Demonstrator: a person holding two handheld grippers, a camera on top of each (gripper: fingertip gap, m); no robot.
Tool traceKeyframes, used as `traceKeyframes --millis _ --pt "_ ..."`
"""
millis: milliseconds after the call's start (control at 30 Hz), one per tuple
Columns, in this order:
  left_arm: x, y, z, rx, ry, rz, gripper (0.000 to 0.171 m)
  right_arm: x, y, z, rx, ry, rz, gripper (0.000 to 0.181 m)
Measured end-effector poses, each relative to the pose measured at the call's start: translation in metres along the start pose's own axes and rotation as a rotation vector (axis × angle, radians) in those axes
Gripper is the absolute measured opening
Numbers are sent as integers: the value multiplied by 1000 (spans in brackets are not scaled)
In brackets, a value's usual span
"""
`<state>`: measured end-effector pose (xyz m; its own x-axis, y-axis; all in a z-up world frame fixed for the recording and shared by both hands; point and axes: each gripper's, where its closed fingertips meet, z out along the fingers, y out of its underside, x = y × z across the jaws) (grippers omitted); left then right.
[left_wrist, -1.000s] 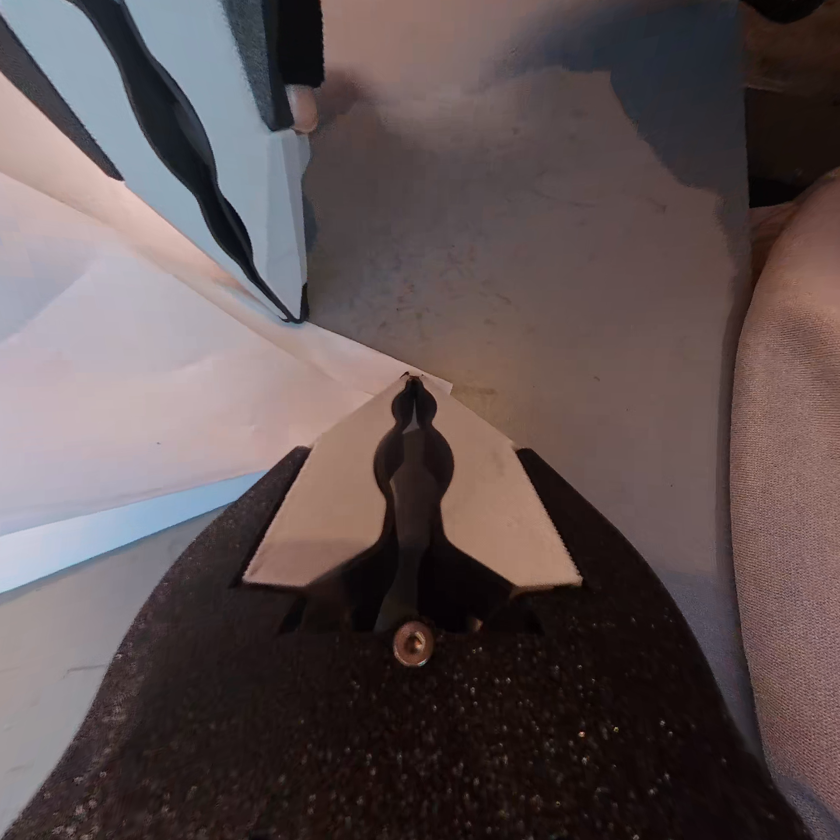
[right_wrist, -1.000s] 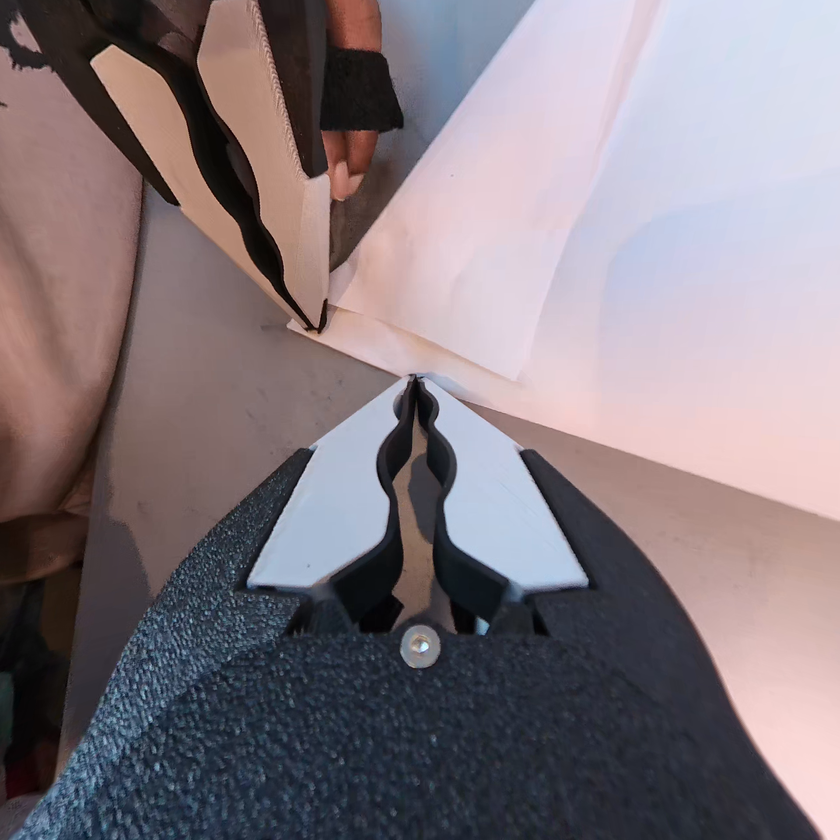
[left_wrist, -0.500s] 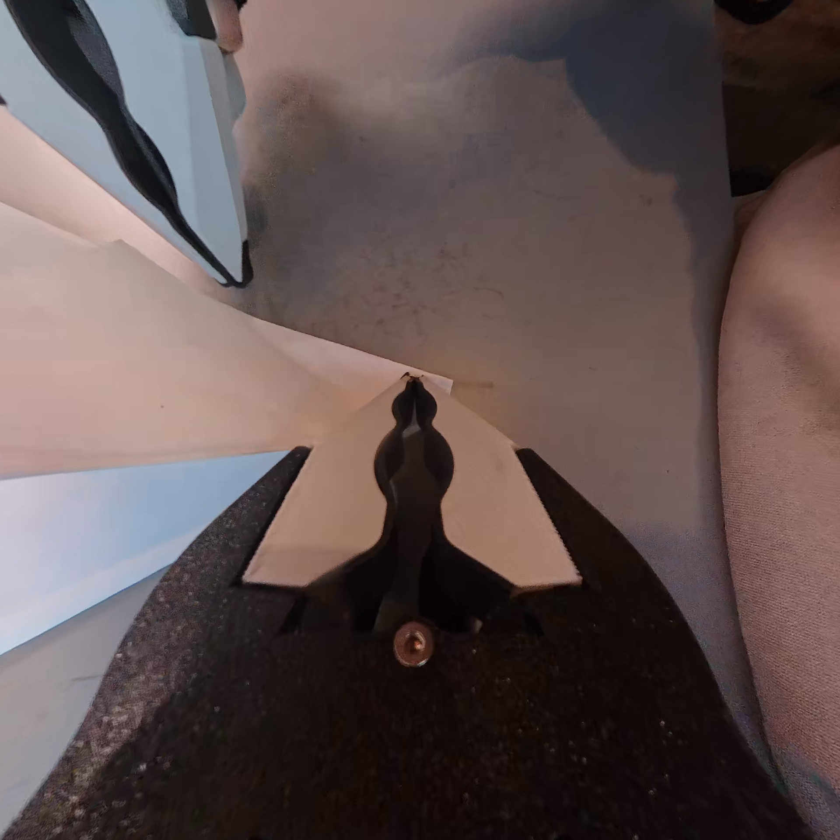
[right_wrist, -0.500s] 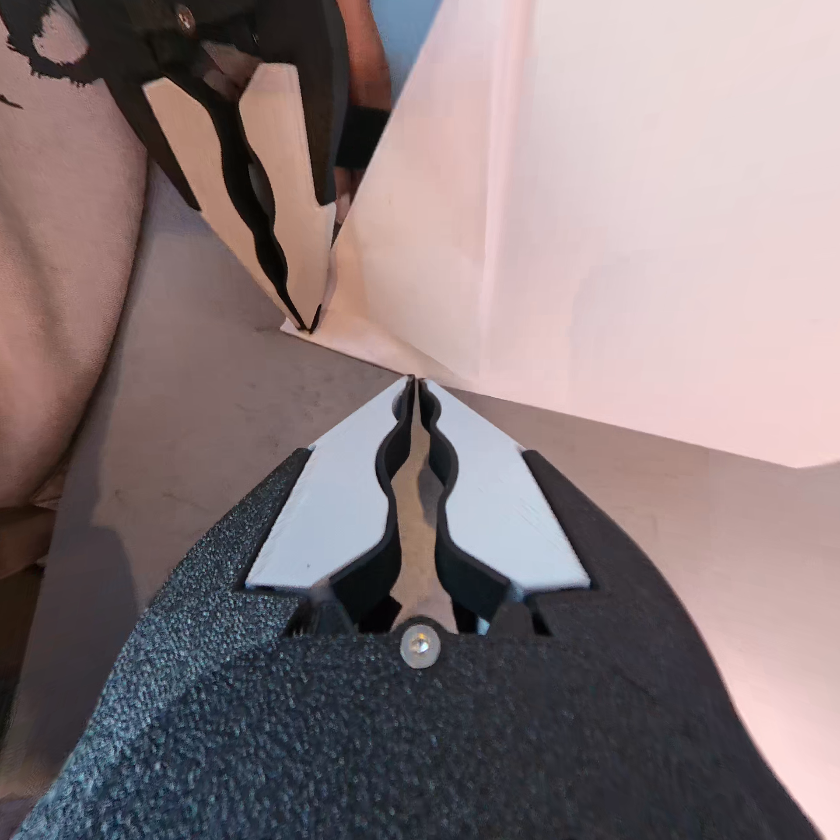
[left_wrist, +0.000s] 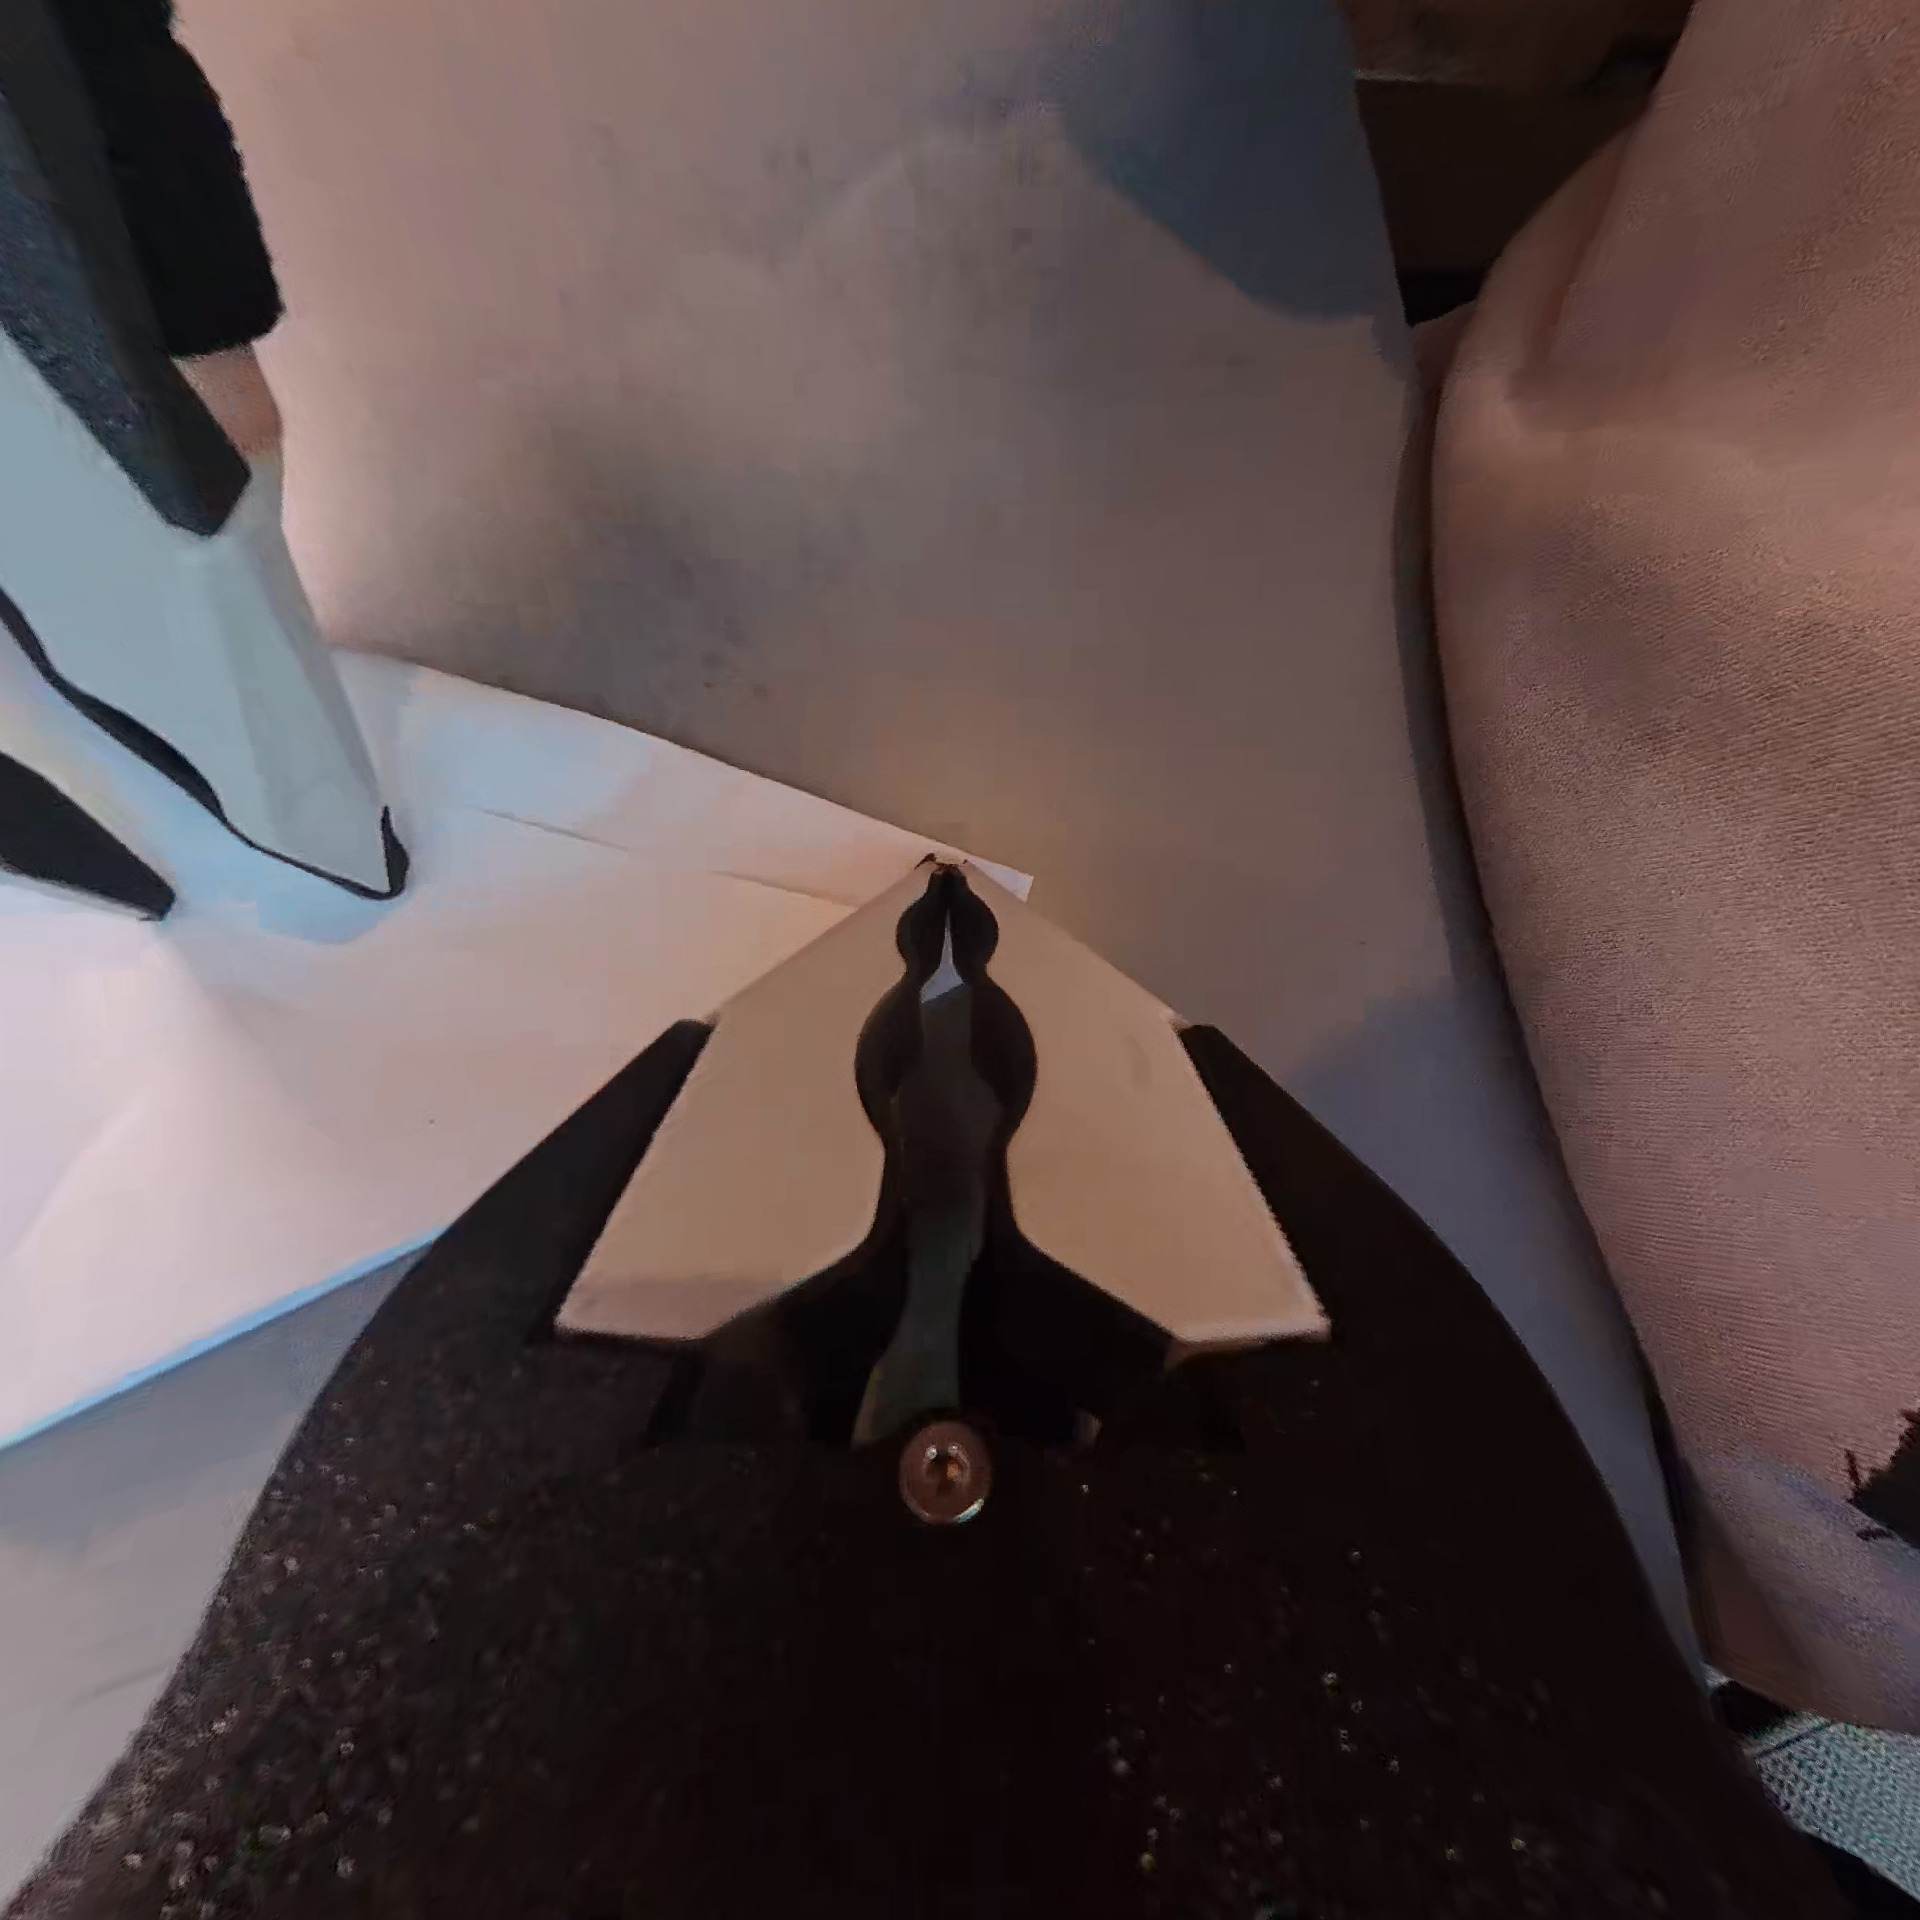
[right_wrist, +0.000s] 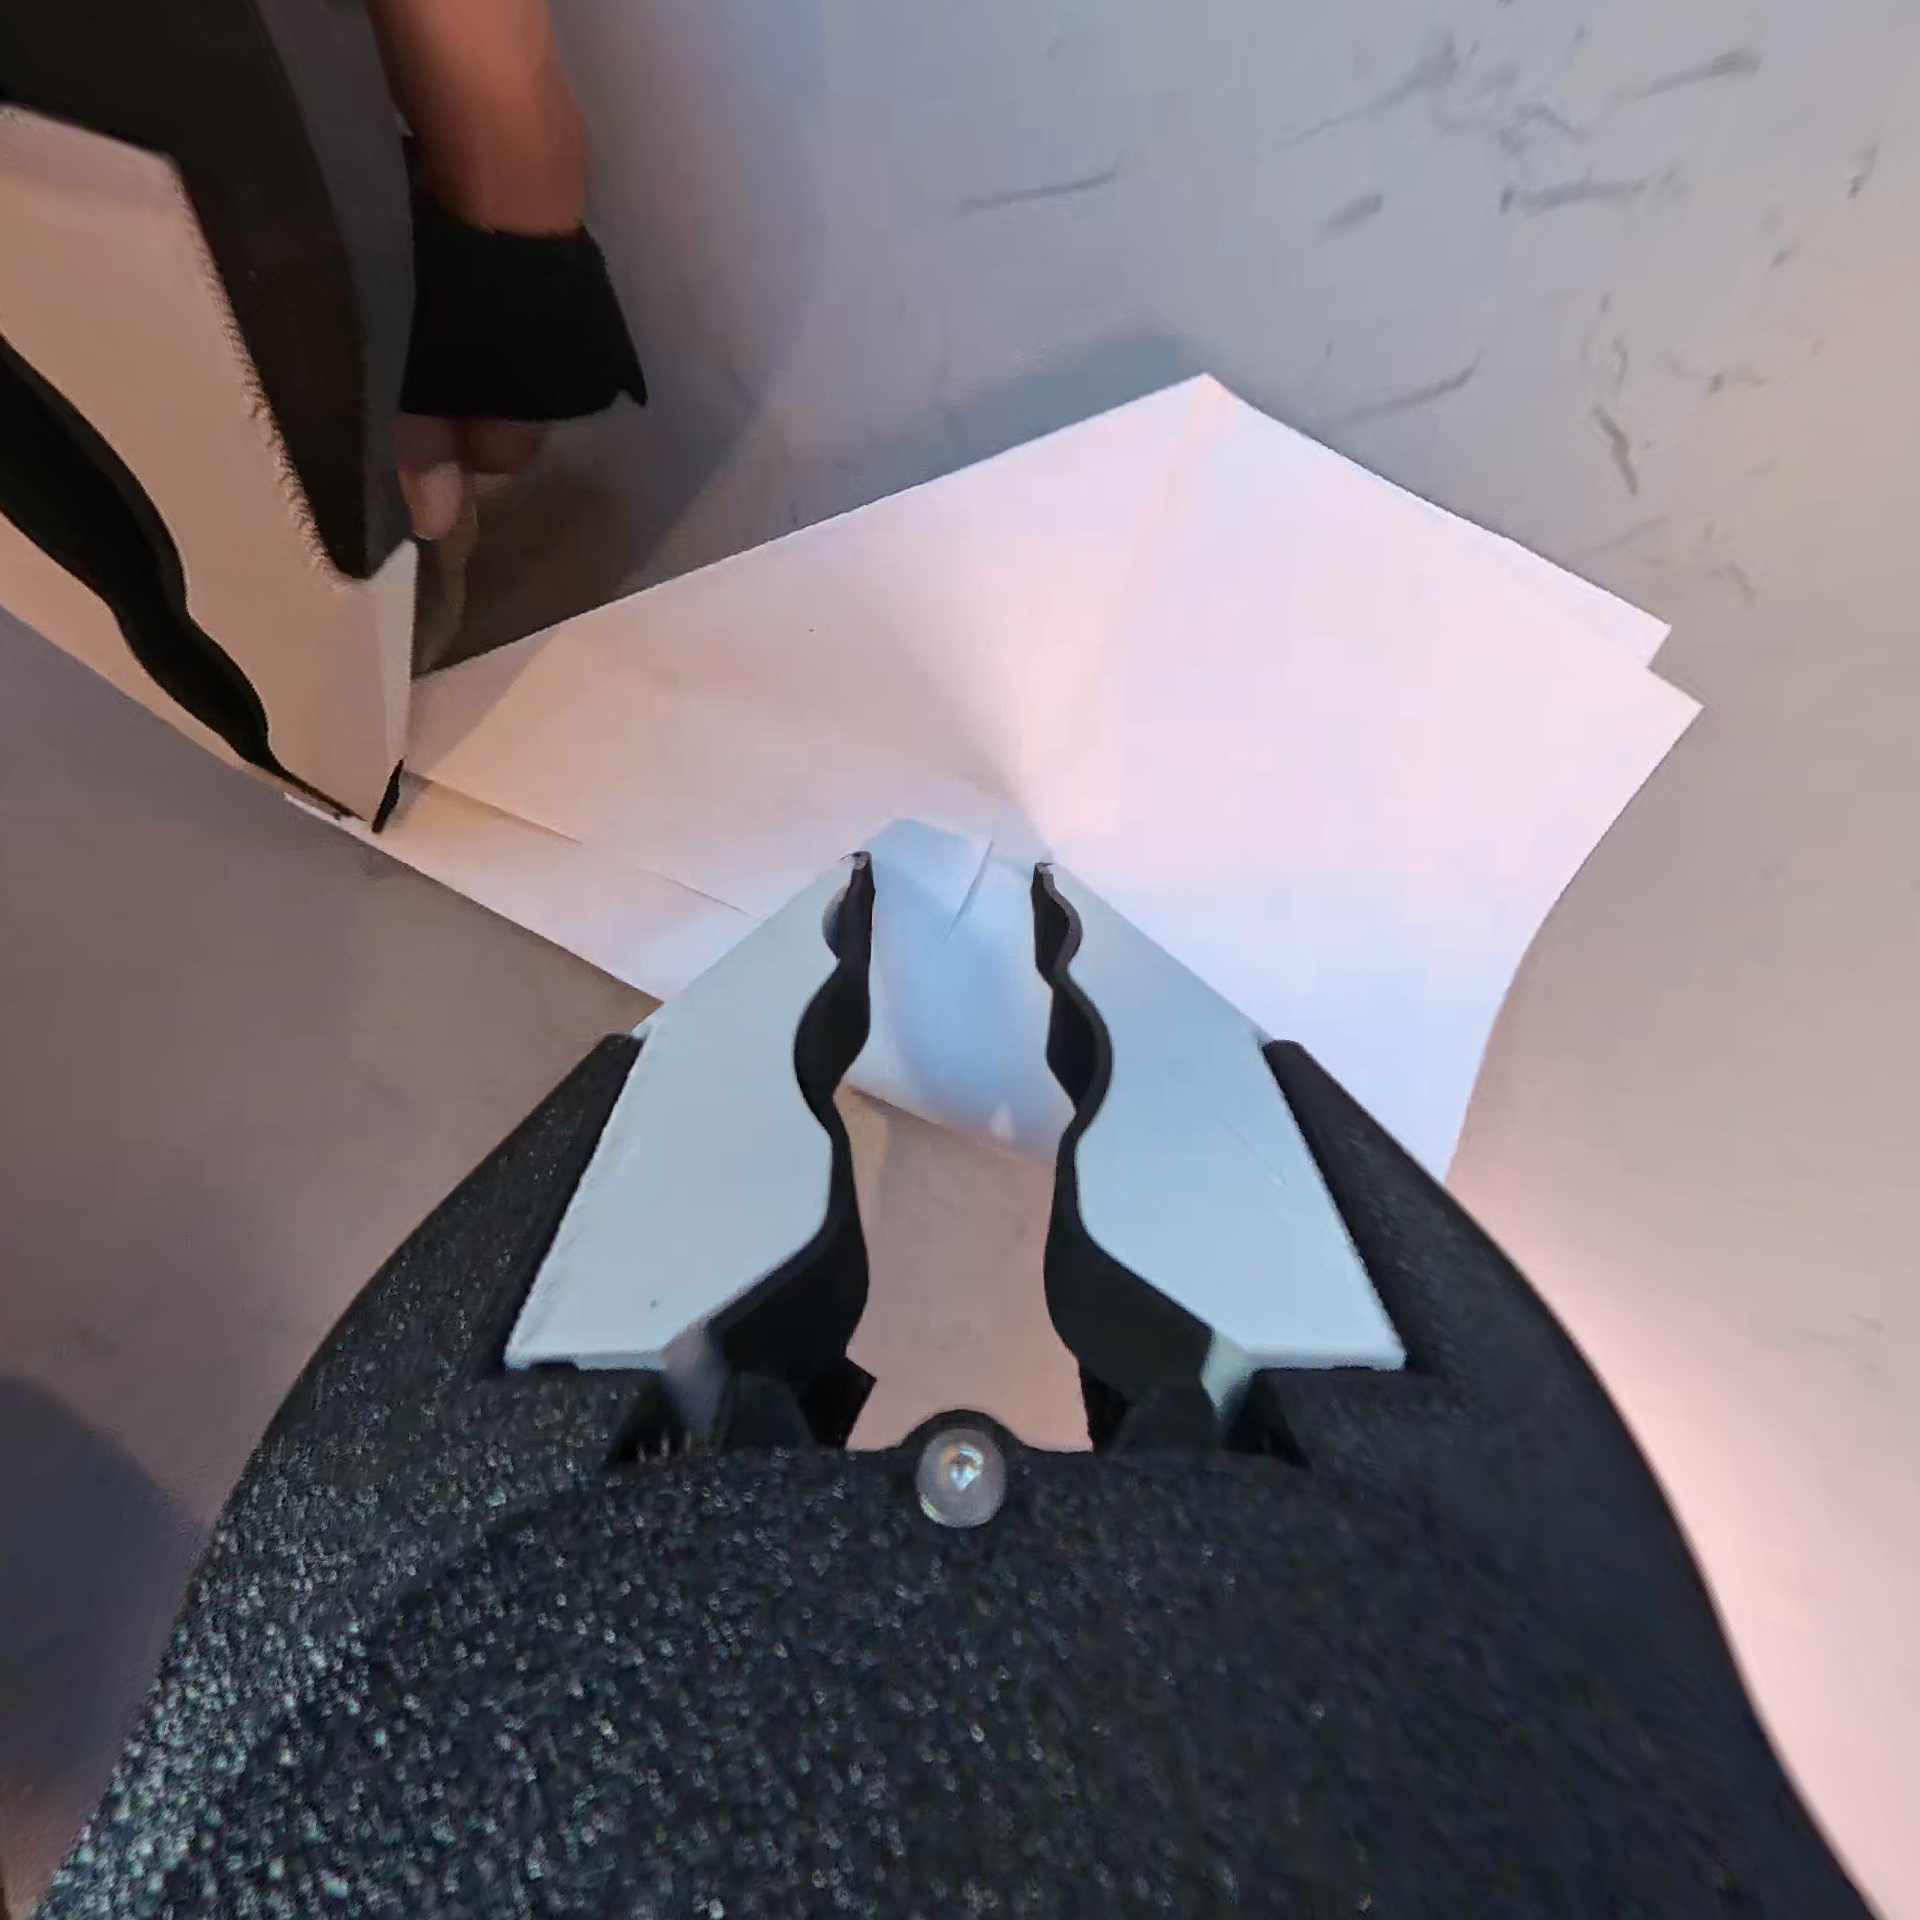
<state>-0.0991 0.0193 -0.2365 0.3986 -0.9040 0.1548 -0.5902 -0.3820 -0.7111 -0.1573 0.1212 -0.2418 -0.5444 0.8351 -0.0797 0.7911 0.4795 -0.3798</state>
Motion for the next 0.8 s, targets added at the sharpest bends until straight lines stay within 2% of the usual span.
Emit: traceKeyframes --millis 100,200,333,467,567,600,667,733,800 --pt "-22 -10 -23 82 -113 -136 2 -3 2 1 -48 38 32 33" --pt "-61 -1 -44 107 -306 -337 5 -14 6 1 -115 72 12 36" --pt "-83 25 -39 -1 -429 -390 15 -34 7 2 -105 90 13 35" --pt "-84 27 -39 -38 -468 -346 7 -41 9 1 11 101 85 37" --pt "-83 27 -39 -30 -476 -317 6 -41 2 -14 207 117 108 43" --pt "-83 27 -38 -27 -476 -311 5 -41 -1 -27 298 127 111 40" --pt "-82 27 -38 -28 -475 -292 1 -48 2 -52 432 117 99 23" --pt "-81 27 -37 -32 -475 -284 0 -57 12 -62 483 141 73 14" --pt "-81 26 -37 -32 -466 -290 0 -71 20 -53 463 147 49 10"
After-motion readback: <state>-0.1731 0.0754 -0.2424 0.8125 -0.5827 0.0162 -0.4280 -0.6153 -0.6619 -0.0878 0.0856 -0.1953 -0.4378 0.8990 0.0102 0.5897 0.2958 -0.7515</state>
